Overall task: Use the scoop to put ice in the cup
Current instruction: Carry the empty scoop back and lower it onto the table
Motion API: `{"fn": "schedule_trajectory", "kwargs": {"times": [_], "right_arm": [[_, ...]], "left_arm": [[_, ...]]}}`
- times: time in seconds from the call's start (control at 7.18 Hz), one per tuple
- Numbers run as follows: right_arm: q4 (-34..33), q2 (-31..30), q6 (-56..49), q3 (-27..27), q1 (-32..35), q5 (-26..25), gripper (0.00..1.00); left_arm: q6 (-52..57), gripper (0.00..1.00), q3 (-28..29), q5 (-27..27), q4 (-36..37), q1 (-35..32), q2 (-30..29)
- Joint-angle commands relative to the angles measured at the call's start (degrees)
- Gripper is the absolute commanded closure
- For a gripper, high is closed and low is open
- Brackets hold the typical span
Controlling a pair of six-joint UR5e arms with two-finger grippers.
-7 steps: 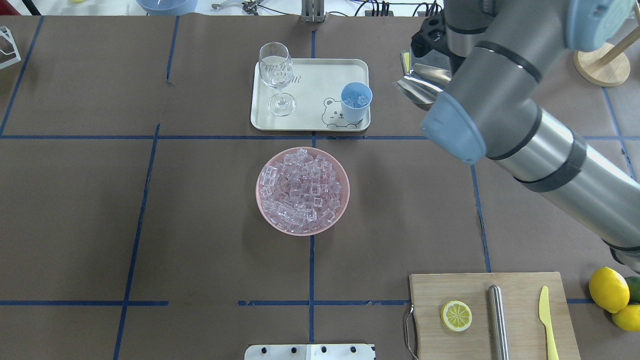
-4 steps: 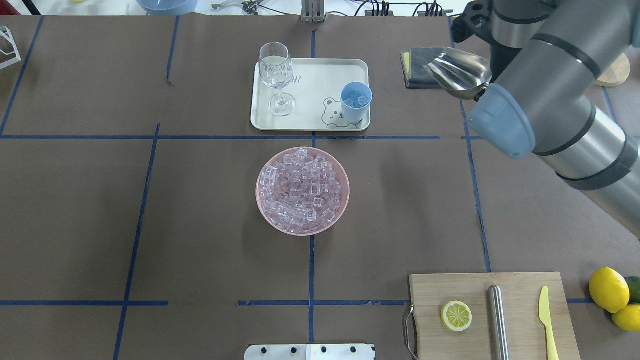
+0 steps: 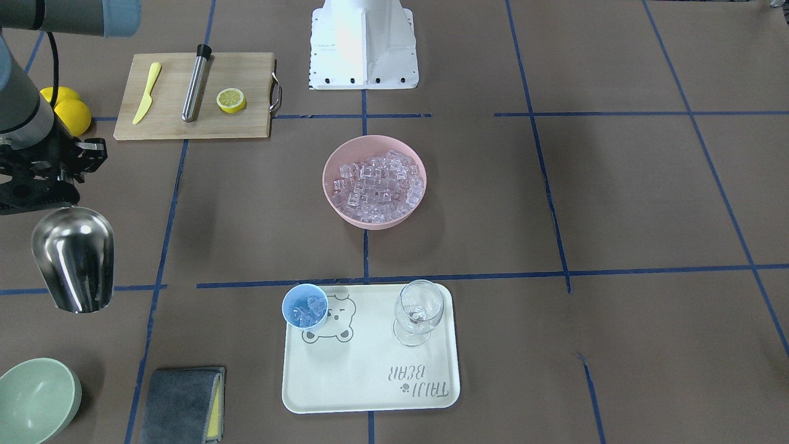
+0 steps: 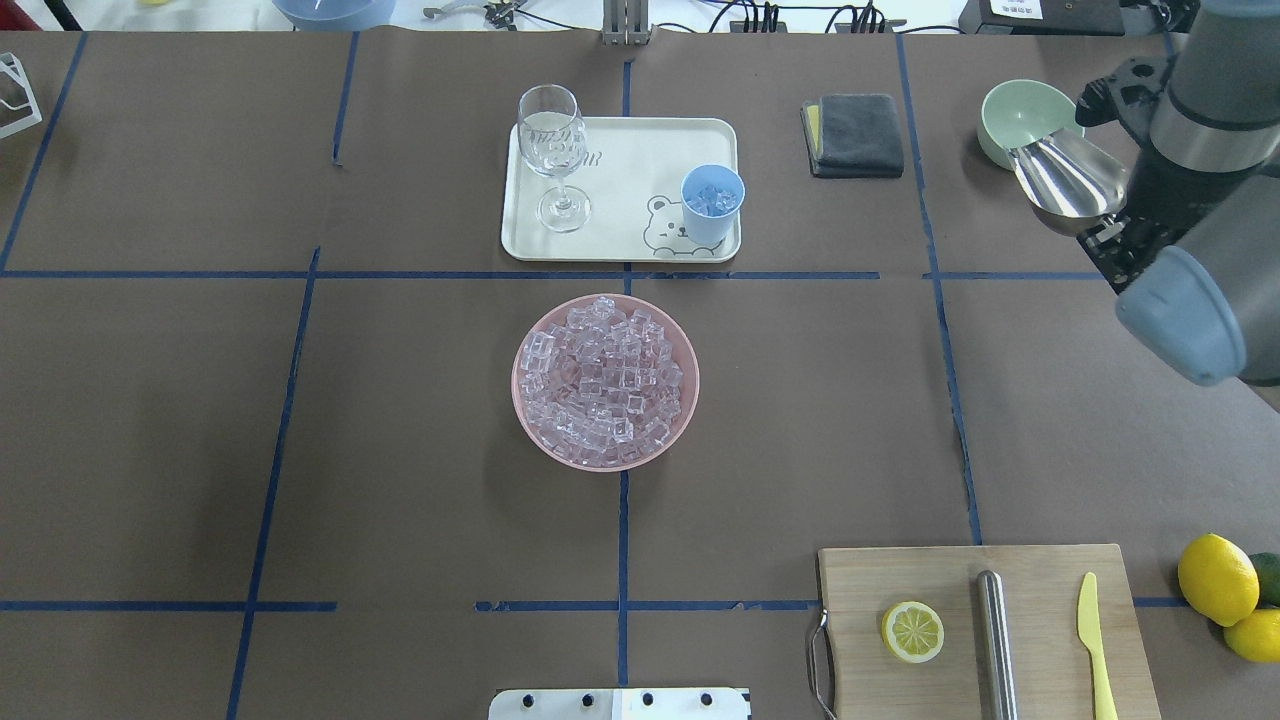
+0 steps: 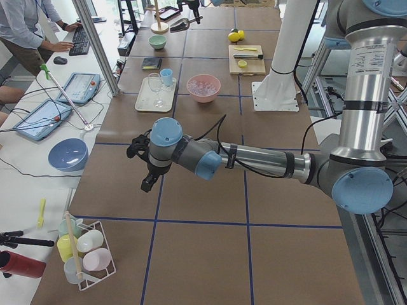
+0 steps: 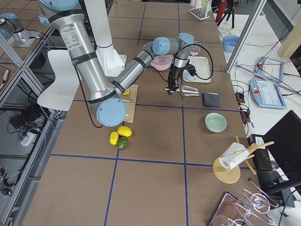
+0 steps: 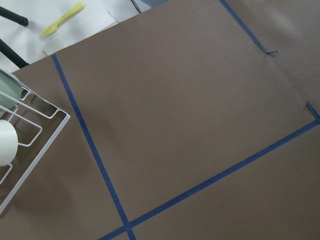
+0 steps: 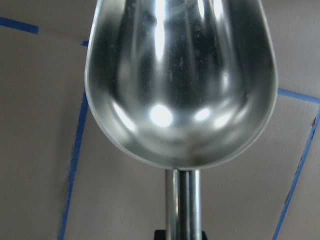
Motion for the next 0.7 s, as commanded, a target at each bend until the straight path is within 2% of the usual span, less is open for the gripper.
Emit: {"fn": "schedule_trajectory", "kwargs": {"times": [0.0,0.14,0.28,0.56], "right_arm": [[13.7,-10.5,4.8,1.5,0.0,1.0,1.0],[23.8,-15.8,9.1,0.7,0.0,4.4,1.0],[31.8,-18.0,18.8,-0.4,-0.5,4.8,1.0],[36.2,-19.0,31.3,0.0,-7.4,4.6,1.0]], "left_arm": [[-0.4,0.0,-0.4,5.7,12.7,-0.1,-2.3],[-0.3,0.0,-0.4,5.8,15.2,-0.1,-3.0],[-0.3,0.0,-0.2,5.8,15.2,-0.1,-3.0],[-0.2,0.0,-0.2,5.8,15.2,-0.1,-2.9]]}}
